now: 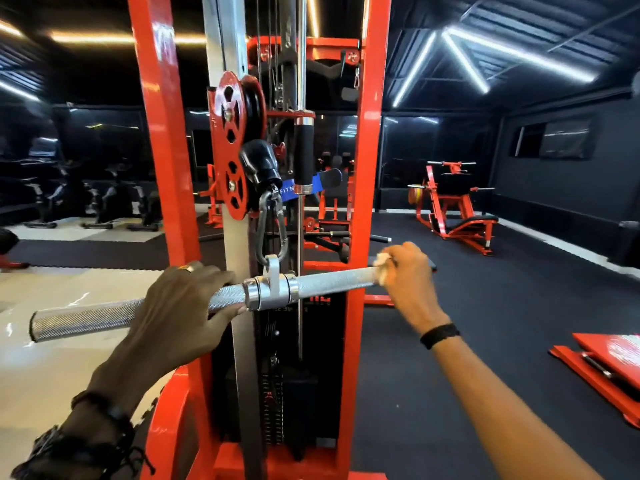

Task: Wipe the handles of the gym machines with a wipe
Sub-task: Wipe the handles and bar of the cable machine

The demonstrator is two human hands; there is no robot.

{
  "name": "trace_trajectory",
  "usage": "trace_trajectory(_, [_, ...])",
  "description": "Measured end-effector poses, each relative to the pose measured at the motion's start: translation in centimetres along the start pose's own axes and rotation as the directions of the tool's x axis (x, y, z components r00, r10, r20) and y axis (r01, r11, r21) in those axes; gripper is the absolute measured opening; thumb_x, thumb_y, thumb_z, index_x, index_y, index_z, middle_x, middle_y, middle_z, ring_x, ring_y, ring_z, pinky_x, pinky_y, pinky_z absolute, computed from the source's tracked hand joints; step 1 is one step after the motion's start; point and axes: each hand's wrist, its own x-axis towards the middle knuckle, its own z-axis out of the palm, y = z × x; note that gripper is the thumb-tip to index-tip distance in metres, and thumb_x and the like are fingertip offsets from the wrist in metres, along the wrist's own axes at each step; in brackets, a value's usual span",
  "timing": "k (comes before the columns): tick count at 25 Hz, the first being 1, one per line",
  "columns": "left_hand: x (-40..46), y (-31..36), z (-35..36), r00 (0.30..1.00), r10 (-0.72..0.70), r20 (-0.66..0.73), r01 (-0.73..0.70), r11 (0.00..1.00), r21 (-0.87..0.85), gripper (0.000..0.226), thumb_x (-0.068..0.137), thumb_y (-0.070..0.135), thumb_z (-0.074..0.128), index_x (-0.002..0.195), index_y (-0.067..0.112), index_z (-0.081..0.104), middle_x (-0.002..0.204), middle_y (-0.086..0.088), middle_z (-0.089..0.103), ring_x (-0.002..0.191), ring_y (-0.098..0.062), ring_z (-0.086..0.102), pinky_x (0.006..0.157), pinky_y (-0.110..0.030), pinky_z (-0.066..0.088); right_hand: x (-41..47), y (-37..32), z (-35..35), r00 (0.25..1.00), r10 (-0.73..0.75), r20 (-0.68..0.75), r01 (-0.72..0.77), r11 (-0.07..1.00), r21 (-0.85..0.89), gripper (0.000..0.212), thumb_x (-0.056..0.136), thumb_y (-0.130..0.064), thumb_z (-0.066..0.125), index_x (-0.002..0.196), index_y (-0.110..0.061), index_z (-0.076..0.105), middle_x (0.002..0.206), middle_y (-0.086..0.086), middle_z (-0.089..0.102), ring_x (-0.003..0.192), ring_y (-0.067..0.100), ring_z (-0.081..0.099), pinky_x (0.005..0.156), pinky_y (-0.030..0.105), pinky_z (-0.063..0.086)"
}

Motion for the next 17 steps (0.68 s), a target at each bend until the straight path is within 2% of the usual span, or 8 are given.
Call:
trace_trajectory(2, [-0.1, 0.0, -0.1, 1.0, -0.026, 0.001, 0.026, 1.0, 0.011, 0.033, 0.077, 0.05, 0.052, 0.092, 0.024, 0.066, 0.08, 0.007, 0.066, 0.075, -0.027, 0.062, 0.065, -0.037, 0.044, 0.6, 1.5, -0.4, 0.994, 0.112, -0.016, -0.113, 0.992, -0.053, 0.019, 0.086, 0.004, 0.056, 0.085, -0.005, 0.072, 0.088, 0.012, 0.059, 0.081, 0.031, 0.061, 0.069, 0.032, 0.044])
trace_trajectory(3, [-0.1, 0.2, -0.1, 0.999, -0.048, 0.001, 0.048, 0.999, 0.009, 0.029, 0.076, 0.048, 0.056, 0.092, 0.025, 0.065, 0.082, 0.007, 0.066, 0.074, -0.027, 0.062, 0.065, -0.037, 0.043, 0.3, 1.0, -0.1, 0.997, 0.075, -0.022, -0.076, 0.996, -0.035, 0.019, 0.085, 0.006, 0.056, 0.085, -0.006, 0.072, 0.087, 0.011, 0.059, 0.08, 0.029, 0.06, 0.069, 0.029, 0.043])
trace_trajectory(7, [0.3, 1.5, 0.2, 0.989, -0.148, 0.028, 0.148, 0.989, -0.009, 0.037, 0.067, 0.031, 0.084, 0.092, 0.028, 0.057, 0.09, 0.006, 0.062, 0.064, -0.033, 0.061, 0.058, -0.032, 0.034, -3.5, -5.8, 3.3, 0.956, -0.288, 0.052, 0.283, 0.955, 0.083, 0.025, 0.081, 0.011, 0.061, 0.1, -0.004, 0.068, 0.099, 0.008, 0.059, 0.084, 0.016, 0.055, 0.076, 0.022, 0.048])
trace_trajectory(9, [0.6, 2.1, 0.2, 0.983, -0.179, 0.037, 0.178, 0.984, 0.013, 0.047, 0.06, 0.02, 0.091, 0.091, 0.026, 0.056, 0.091, 0.005, 0.059, 0.063, -0.033, 0.061, 0.056, -0.031, 0.031, -4.9, -8.5, 4.1, 0.922, -0.374, 0.097, 0.356, 0.92, 0.164, 0.032, 0.078, 0.012, 0.063, 0.106, -0.004, 0.065, 0.106, 0.008, 0.057, 0.088, 0.017, 0.057, 0.079, 0.019, 0.048])
trace_trajectory(11, [0.5, 2.2, 0.3, 0.983, -0.174, 0.052, 0.172, 0.984, 0.041, 0.053, 0.058, 0.024, 0.093, 0.097, 0.024, 0.057, 0.092, 0.003, 0.057, 0.065, -0.034, 0.061, 0.058, -0.031, 0.032, -4.7, -7.7, 3.7, 0.908, -0.409, 0.095, 0.386, 0.902, 0.196, 0.031, 0.079, 0.013, 0.06, 0.106, -0.003, 0.065, 0.105, 0.009, 0.058, 0.088, 0.021, 0.059, 0.078, 0.025, 0.051])
trace_trajectory(13, [0.0, 1.9, 0.5, 0.986, -0.15, 0.071, 0.142, 0.983, 0.114, 0.058, 0.065, 0.044, 0.085, 0.111, 0.02, 0.058, 0.095, 0.001, 0.056, 0.07, -0.033, 0.062, 0.063, -0.035, 0.037, -3.4, -4.7, 2.6, 0.931, -0.365, 0.032, 0.355, 0.921, 0.159, 0.028, 0.081, 0.013, 0.057, 0.102, -0.003, 0.067, 0.099, 0.01, 0.06, 0.084, 0.022, 0.059, 0.077, 0.033, 0.052])
trace_trajectory(14, [-0.2, 1.7, 0.6, 0.987, -0.145, 0.076, 0.131, 0.978, 0.16, 0.057, 0.071, 0.055, 0.072, 0.115, 0.019, 0.059, 0.096, 0.0, 0.057, 0.072, -0.032, 0.063, 0.067, -0.038, 0.04, -2.4, -2.7, 2.1, 0.952, -0.305, -0.017, 0.305, 0.943, 0.133, 0.026, 0.083, 0.012, 0.056, 0.099, -0.004, 0.068, 0.095, 0.009, 0.06, 0.082, 0.02, 0.058, 0.076, 0.034, 0.05])
trace_trajectory(17, [-0.2, 1.2, 0.4, 0.982, -0.167, 0.088, 0.148, 0.971, 0.188, 0.049, 0.084, 0.054, 0.038, 0.104, 0.02, 0.068, 0.087, 0.0, 0.065, 0.071, -0.03, 0.064, 0.071, -0.04, 0.041, 0.6, 1.8, 0.5, 0.995, -0.062, -0.076, 0.068, 0.994, 0.087, 0.024, 0.086, 0.009, 0.055, 0.092, -0.007, 0.072, 0.087, 0.002, 0.055, 0.077, 0.018, 0.055, 0.073, 0.034, 0.047])
